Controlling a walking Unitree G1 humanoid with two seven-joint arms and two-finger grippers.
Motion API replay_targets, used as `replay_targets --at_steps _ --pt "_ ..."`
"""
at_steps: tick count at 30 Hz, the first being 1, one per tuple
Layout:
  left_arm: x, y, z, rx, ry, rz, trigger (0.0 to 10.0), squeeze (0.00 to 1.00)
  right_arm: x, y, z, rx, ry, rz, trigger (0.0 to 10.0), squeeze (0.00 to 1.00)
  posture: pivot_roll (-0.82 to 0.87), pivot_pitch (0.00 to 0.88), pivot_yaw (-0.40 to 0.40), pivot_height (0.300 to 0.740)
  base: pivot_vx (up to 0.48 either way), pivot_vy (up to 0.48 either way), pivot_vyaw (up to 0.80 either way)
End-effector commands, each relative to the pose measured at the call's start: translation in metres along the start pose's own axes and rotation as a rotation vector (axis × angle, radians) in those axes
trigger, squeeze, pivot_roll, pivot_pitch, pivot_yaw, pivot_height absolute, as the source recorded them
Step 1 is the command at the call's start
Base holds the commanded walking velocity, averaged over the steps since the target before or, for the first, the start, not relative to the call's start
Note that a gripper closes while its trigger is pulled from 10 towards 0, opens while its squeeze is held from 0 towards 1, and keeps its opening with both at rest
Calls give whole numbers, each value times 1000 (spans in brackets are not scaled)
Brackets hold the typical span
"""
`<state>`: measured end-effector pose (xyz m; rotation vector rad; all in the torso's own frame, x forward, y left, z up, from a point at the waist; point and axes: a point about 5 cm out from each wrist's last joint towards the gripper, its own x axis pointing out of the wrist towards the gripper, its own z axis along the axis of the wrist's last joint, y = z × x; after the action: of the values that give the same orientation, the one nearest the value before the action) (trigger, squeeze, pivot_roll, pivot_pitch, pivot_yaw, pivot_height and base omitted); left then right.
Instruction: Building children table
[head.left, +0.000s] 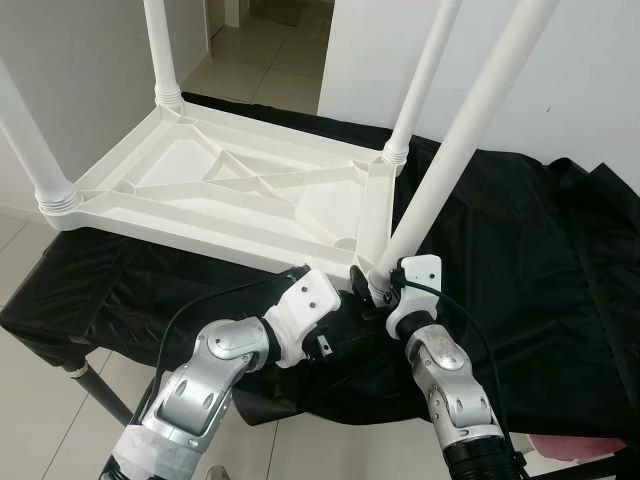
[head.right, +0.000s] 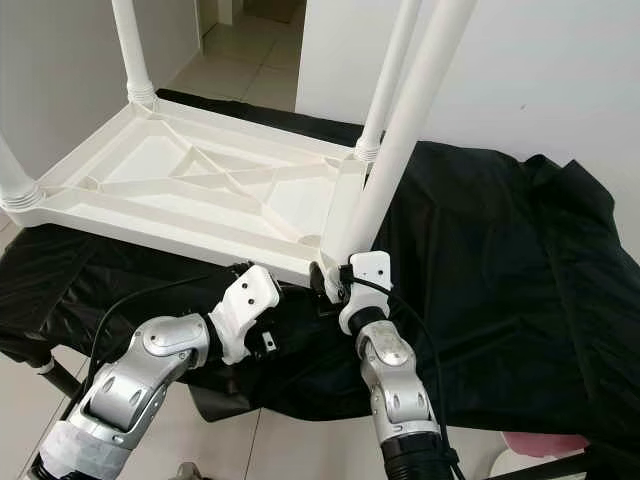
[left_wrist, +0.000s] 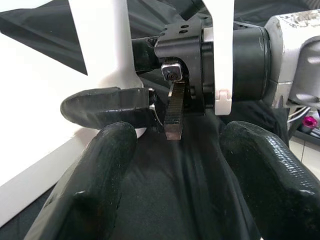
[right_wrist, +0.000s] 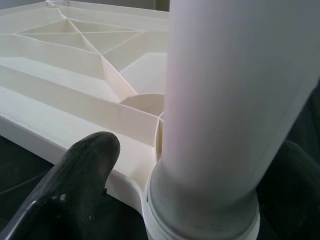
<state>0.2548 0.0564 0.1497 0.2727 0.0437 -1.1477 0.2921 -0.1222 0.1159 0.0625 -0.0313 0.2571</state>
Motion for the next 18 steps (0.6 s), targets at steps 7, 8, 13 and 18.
replay_targets --at_steps 7,8,13,18 --pt "3 3 3 23 -7 25 10000 0 2 -17 2 -14 -24 103 10000 0 39 6 -101 740 0 0 0" --pt "3 3 4 24 -6 23 10000 0 4 -19 3 -29 -24 137 10000 0 40 7 -99 740 0 0 0" --pt "2 4 4 26 -6 26 10000 0 11 -31 10 -87 -31 242 10000 0 43 8 -99 740 0 0 0" --pt "2 4 4 26 -6 31 10000 0 18 -33 12 -120 -17 329 10000 0 44 12 -100 740 0 0 0"
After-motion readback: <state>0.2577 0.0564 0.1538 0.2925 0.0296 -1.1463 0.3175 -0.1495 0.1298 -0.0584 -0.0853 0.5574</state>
